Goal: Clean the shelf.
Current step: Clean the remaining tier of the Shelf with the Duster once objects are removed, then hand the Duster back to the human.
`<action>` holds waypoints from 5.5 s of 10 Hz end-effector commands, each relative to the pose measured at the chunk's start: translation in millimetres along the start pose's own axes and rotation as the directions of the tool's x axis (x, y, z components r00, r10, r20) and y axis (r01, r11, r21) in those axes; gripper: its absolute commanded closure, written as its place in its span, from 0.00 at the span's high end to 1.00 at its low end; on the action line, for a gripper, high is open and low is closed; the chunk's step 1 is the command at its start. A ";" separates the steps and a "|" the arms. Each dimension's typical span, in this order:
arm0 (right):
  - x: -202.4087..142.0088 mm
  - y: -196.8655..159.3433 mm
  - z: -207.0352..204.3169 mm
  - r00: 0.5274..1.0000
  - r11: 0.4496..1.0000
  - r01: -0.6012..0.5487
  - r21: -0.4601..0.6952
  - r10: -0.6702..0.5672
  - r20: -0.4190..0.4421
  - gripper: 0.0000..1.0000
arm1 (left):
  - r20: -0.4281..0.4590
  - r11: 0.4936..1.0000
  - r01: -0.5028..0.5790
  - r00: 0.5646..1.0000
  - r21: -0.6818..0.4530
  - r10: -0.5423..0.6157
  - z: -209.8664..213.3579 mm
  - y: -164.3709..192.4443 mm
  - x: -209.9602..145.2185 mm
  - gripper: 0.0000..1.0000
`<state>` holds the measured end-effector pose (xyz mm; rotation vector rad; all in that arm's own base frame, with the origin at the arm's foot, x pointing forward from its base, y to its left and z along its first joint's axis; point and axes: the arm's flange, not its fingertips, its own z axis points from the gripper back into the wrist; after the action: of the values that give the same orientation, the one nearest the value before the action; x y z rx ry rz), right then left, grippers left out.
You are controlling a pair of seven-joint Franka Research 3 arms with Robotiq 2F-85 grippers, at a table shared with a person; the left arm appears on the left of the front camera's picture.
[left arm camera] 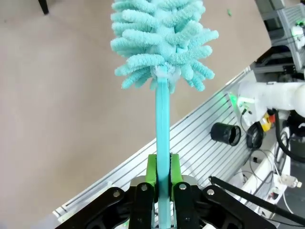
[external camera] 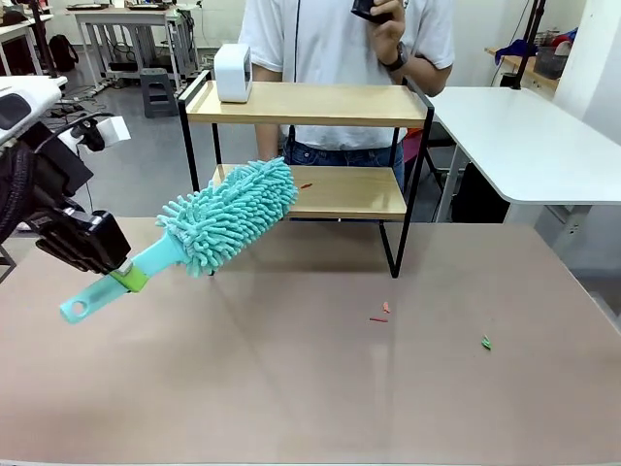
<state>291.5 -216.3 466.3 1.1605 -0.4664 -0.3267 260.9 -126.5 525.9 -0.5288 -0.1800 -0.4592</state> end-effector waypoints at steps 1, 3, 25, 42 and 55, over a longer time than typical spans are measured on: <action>1.2 0.3 -1.4 1.000 0.999 -0.027 0.022 0.027 0.015 1.00 | 0.062 0.999 -0.044 0.997 0.026 0.042 -7.3 -3.0 13.6 0.12; 1.2 0.3 -1.4 1.000 0.999 -0.027 0.022 0.027 0.015 1.00 | 0.089 0.997 -0.073 0.994 0.024 0.070 -6.1 -2.1 33.2 0.12; 1.2 0.3 -1.4 1.000 0.999 -0.027 0.022 0.027 0.015 1.00 | -0.353 0.960 0.247 0.893 -0.131 -0.278 -58.5 2.8 152.0 0.12; 1.2 0.3 -1.4 1.000 0.999 -0.027 0.022 0.027 0.015 1.00 | 0.552 0.898 -0.174 0.736 -0.404 0.391 153.2 157.9 -89.7 0.12; 1.2 0.3 -1.4 1.000 0.999 -0.027 0.022 0.027 0.015 1.00 | 0.414 0.816 -0.428 0.710 -0.388 0.570 135.9 199.4 -73.7 0.12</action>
<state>291.5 -216.3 466.2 1.1603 -0.4661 -0.3266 282.2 124.4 535.0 -0.9338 -0.4542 0.2348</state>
